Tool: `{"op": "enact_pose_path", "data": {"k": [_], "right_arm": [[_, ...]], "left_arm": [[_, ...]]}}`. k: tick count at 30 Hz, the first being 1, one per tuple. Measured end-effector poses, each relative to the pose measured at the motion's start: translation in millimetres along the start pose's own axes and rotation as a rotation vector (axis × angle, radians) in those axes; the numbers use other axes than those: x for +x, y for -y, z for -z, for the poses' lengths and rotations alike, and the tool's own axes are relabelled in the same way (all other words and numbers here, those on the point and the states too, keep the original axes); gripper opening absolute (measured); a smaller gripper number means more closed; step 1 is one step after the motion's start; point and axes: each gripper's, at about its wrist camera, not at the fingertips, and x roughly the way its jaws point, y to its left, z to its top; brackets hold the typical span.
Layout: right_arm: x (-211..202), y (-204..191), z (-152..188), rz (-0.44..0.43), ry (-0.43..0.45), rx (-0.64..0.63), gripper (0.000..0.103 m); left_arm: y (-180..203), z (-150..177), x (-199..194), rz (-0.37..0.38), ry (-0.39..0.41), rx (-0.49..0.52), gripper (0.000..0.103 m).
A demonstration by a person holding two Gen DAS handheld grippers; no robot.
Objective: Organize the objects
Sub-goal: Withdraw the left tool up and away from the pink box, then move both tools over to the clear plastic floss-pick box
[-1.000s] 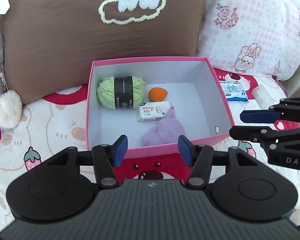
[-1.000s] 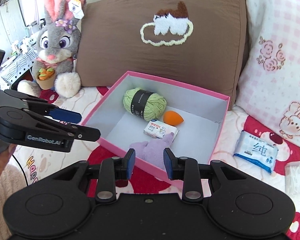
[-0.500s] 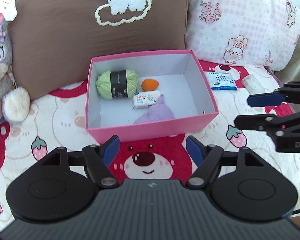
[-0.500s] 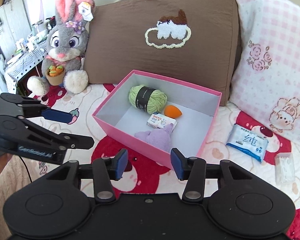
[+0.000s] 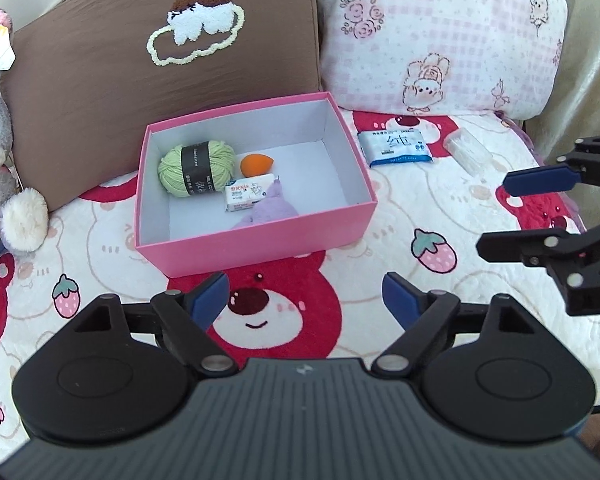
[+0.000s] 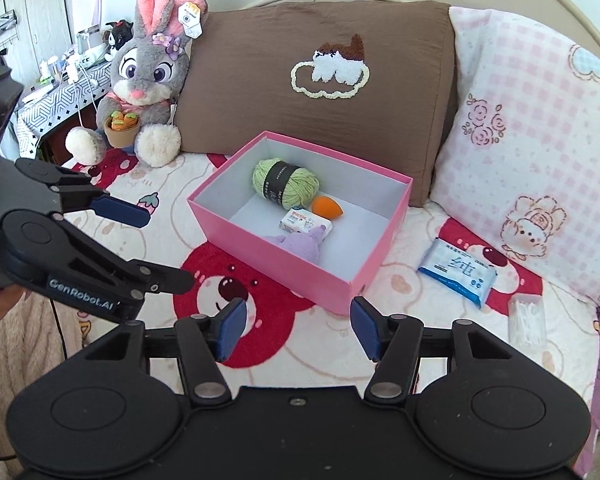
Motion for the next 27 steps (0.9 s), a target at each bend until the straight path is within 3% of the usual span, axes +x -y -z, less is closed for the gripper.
{"op": "enact_pose_path", "data": {"k": [2,5,10,21,27], "right_arm": [[-7,2,7,0.003,-0.001,-0.005,0.066],[-15,6,16,0.010,-0.004,-0.017,0.075],[-23,11,30,0.051,0.000,-0.051,0.085],[-37,43,50,0.107,0.095,-0.014,0.086],[-42,67,60,0.168,0.161,0.024,0.086]], "left_arm": [[6,1,0,0.009,-0.014,-0.005,0.085],[12,3,6,0.043,-0.039,-0.023,0.098],[26,4,17,0.045,-0.076,-0.042,0.098],[58,-9,32,0.122,-0.083,-0.080,0.099],[77,-25,44,0.162,-0.073,-0.041,0.099]]}}
